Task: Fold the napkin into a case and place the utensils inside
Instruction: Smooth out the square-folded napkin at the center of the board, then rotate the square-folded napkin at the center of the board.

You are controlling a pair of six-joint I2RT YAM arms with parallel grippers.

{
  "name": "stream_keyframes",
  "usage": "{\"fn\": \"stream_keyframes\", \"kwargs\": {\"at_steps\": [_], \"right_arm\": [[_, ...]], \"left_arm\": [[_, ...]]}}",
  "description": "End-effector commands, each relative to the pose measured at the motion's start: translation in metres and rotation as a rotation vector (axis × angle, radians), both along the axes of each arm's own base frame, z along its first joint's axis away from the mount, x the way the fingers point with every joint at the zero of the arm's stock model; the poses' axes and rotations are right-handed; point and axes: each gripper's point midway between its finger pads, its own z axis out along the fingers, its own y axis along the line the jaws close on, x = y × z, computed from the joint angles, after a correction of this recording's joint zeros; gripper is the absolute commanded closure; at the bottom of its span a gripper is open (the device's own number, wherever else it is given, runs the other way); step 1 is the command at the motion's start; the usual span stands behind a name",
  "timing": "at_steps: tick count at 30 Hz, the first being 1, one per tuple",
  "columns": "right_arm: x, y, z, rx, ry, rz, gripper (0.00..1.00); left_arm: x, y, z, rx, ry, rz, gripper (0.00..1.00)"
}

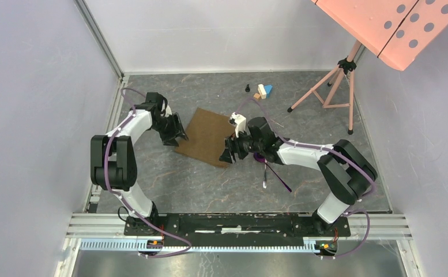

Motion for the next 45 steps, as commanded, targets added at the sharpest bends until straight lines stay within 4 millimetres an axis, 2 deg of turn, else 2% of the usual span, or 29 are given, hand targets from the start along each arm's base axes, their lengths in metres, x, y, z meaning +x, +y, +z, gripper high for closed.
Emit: {"fn": "stream_keyframes", "kwargs": {"at_steps": [1, 4, 7, 9, 13, 15, 19, 21, 24, 26, 28, 31, 32, 34, 35, 36, 38, 40, 42, 45], "right_arm": [[0.031, 0.014, 0.004, -0.031, -0.107, -0.011, 0.26], [0.041, 0.020, -0.009, -0.051, -0.107, -0.019, 0.32], [0.043, 0.026, -0.023, -0.067, -0.084, -0.007, 0.39], [0.040, 0.023, -0.036, -0.096, -0.073, -0.007, 0.40], [0.033, 0.009, -0.055, -0.162, -0.059, -0.011, 0.40], [0.029, -0.001, -0.063, -0.212, -0.060, -0.007, 0.41], [0.022, -0.020, -0.067, -0.297, -0.086, 0.012, 0.41], [0.022, -0.030, -0.062, -0.334, -0.115, 0.013, 0.40], [0.029, -0.042, -0.043, -0.389, -0.186, 0.006, 0.40], [0.038, -0.049, -0.024, -0.429, -0.244, -0.011, 0.40], [0.049, -0.053, 0.007, -0.447, -0.325, -0.059, 0.39], [0.054, -0.059, 0.049, -0.436, -0.416, -0.131, 0.38], [0.055, -0.064, 0.061, -0.427, -0.439, -0.168, 0.36], [0.055, -0.077, 0.073, -0.405, -0.450, -0.262, 0.18], [0.055, -0.084, 0.075, -0.388, -0.433, -0.323, 0.04], [0.054, -0.092, 0.069, -0.372, -0.394, -0.374, 0.02], [0.048, -0.104, 0.049, -0.316, -0.235, -0.427, 0.02], [0.037, -0.102, 0.030, -0.238, -0.067, -0.351, 0.02], [0.028, -0.101, 0.018, -0.214, 0.036, -0.319, 0.03], [0.015, -0.097, 0.011, -0.165, 0.119, -0.340, 0.07]], "left_arm": [[0.021, -0.005, 0.033, -0.008, -0.118, -0.043, 0.38], [0.029, -0.001, 0.022, 0.021, -0.093, -0.055, 0.37], [0.035, 0.008, 0.001, 0.079, -0.049, -0.047, 0.34], [0.037, 0.013, -0.015, 0.110, -0.023, -0.043, 0.30], [0.028, 0.008, -0.039, 0.078, 0.051, -0.046, 0.30], [0.018, 0.007, -0.049, 0.072, 0.088, -0.040, 0.31], [-0.008, 0.008, -0.060, 0.073, 0.149, -0.014, 0.36], [-0.025, 0.000, -0.062, 0.027, 0.171, 0.001, 0.37], [-0.055, -0.015, -0.065, -0.059, 0.203, 0.038, 0.37], [-0.072, -0.031, -0.062, -0.141, 0.208, 0.073, 0.37], [-0.087, -0.046, -0.057, -0.179, 0.200, 0.092, 0.37], [-0.105, -0.068, -0.044, -0.214, 0.158, 0.099, 0.36], [-0.109, -0.072, -0.040, -0.224, 0.144, 0.107, 0.35], [-0.117, -0.073, -0.033, -0.224, 0.114, 0.123, 0.33], [-0.118, -0.072, -0.028, -0.229, 0.087, 0.128, 0.32], [-0.120, -0.070, -0.024, -0.224, 0.067, 0.128, 0.31], [-0.118, -0.063, -0.013, -0.189, 0.013, 0.120, 0.27], [-0.113, -0.057, 0.006, -0.154, -0.064, 0.097, 0.22], [-0.104, -0.049, 0.027, -0.112, -0.151, 0.070, 0.18], [-0.089, -0.033, 0.059, -0.015, -0.284, 0.036, 0.14]]}}
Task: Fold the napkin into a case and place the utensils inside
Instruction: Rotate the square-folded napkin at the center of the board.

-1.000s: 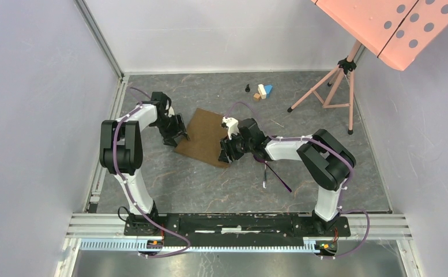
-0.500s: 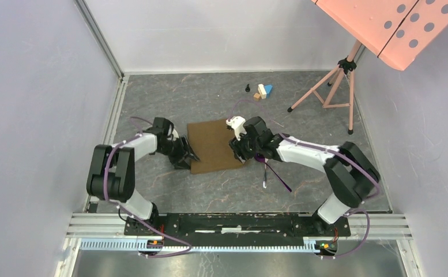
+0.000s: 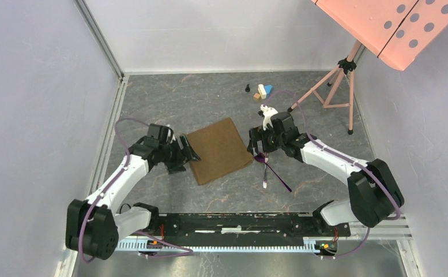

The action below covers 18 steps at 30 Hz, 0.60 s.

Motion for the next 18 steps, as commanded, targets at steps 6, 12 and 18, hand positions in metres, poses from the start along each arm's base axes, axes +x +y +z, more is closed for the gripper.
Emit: {"fn": "stream_keyframes", "kwargs": {"at_steps": [6, 12, 18], "right_arm": [[-0.056, 0.025, -0.038, 0.242, 0.345, -0.123, 0.42], [-0.037, 0.016, -0.052, 0.157, 0.321, -0.217, 0.54], [-0.031, 0.015, -0.059, 0.151, 0.324, -0.255, 0.59]], "left_arm": [[0.057, 0.044, 0.083, 0.297, -0.357, -0.040, 0.11], [0.071, 0.036, 0.089, 0.280, -0.389, -0.074, 0.11], [0.073, 0.044, 0.097, 0.333, -0.429, -0.089, 0.11]]}}
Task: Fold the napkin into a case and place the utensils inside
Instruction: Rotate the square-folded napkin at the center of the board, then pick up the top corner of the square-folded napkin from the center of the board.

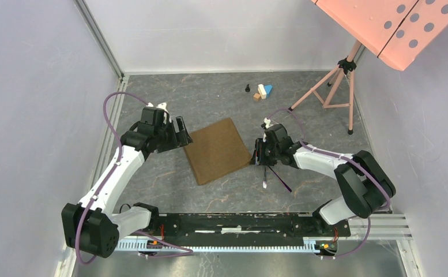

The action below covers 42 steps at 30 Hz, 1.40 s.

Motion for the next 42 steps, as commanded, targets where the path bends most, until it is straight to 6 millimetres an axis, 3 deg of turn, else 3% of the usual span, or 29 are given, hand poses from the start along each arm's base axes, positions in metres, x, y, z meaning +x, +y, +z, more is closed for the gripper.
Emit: {"fn": "stream_keyframes", "kwargs": {"at_steps": [1, 14, 28, 37, 42], "right_arm": [[0.025, 0.006, 0.013, 0.013, -0.069, -0.061, 0.58], [0.040, 0.009, 0.018, 0.022, -0.104, -0.069, 0.58], [0.044, 0.008, 0.007, 0.013, -0.087, -0.073, 0.62], [0.044, 0.012, 0.011, 0.037, -0.086, -0.061, 0.69], [0.043, 0.015, 0.009, 0.051, -0.090, -0.051, 0.64]], "left_arm": [[0.009, 0.010, 0.020, 0.069, -0.088, -0.035, 0.11], [-0.004, -0.006, -0.010, -0.019, -0.007, -0.057, 0.11], [-0.007, -0.004, -0.011, -0.015, -0.004, -0.057, 0.11], [-0.008, -0.005, -0.011, -0.022, -0.004, -0.053, 0.11], [-0.008, -0.005, -0.009, -0.024, -0.009, -0.053, 0.11]]}}
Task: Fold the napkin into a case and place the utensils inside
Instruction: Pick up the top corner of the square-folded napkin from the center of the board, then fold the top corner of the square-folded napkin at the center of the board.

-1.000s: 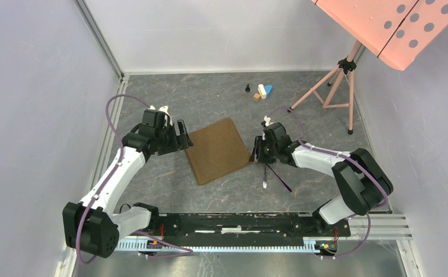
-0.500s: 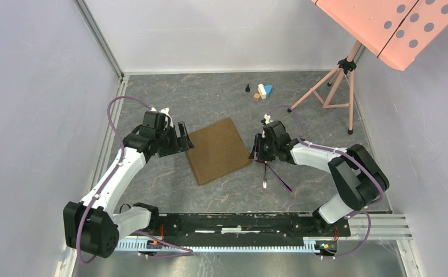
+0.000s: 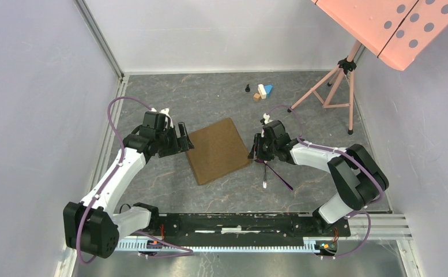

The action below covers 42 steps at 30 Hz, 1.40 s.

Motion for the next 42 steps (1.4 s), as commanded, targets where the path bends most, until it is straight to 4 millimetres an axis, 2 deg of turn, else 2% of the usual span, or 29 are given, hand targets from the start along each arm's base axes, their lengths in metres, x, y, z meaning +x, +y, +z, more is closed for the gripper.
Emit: {"fn": "stream_keyframes", "kwargs": {"at_steps": [1, 12, 14, 17, 21, 24, 27, 29, 33, 35, 38, 42], "right_arm": [[0.013, 0.010, 0.011, 0.048, -0.046, 0.004, 0.64], [0.012, 0.013, 0.017, 0.068, -0.054, 0.010, 0.79], [0.011, 0.012, 0.015, 0.066, -0.050, 0.010, 0.78], [0.010, 0.012, 0.011, 0.064, -0.042, 0.014, 0.72], [0.010, 0.013, 0.010, 0.066, -0.040, 0.021, 0.74], [0.011, 0.014, 0.012, 0.068, -0.046, 0.022, 0.79], [0.011, 0.017, 0.014, 0.074, -0.054, 0.033, 0.97], [0.014, 0.022, 0.021, 0.073, -0.086, 0.069, 1.00], [0.020, 0.046, 0.042, 0.108, -0.178, 0.158, 1.00], [0.021, 0.067, 0.056, 0.146, -0.219, 0.220, 1.00], [0.019, 0.101, 0.065, 0.186, -0.237, 0.294, 1.00], [0.021, 0.150, 0.073, 0.275, -0.235, 0.353, 1.00]], "left_arm": [[0.004, -0.003, 0.011, -0.024, -0.051, -0.006, 0.11], [0.003, -0.002, 0.012, -0.024, -0.052, -0.003, 0.11], [0.003, -0.002, 0.012, -0.024, -0.051, -0.003, 0.11], [0.002, -0.002, 0.012, -0.027, -0.055, -0.005, 0.11], [0.002, -0.001, 0.013, -0.023, -0.055, -0.001, 0.11], [0.002, -0.001, 0.013, -0.023, -0.055, -0.002, 0.11], [0.002, 0.000, 0.011, -0.020, -0.050, 0.005, 0.11], [0.001, 0.000, 0.008, -0.020, -0.040, 0.018, 0.11], [-0.001, 0.003, -0.009, -0.042, 0.016, 0.113, 0.12], [-0.003, 0.003, -0.019, -0.075, 0.042, 0.157, 0.12], [-0.006, 0.006, -0.031, -0.131, 0.078, 0.227, 0.12], [-0.012, 0.020, -0.046, -0.175, 0.133, 0.346, 0.13]]}}
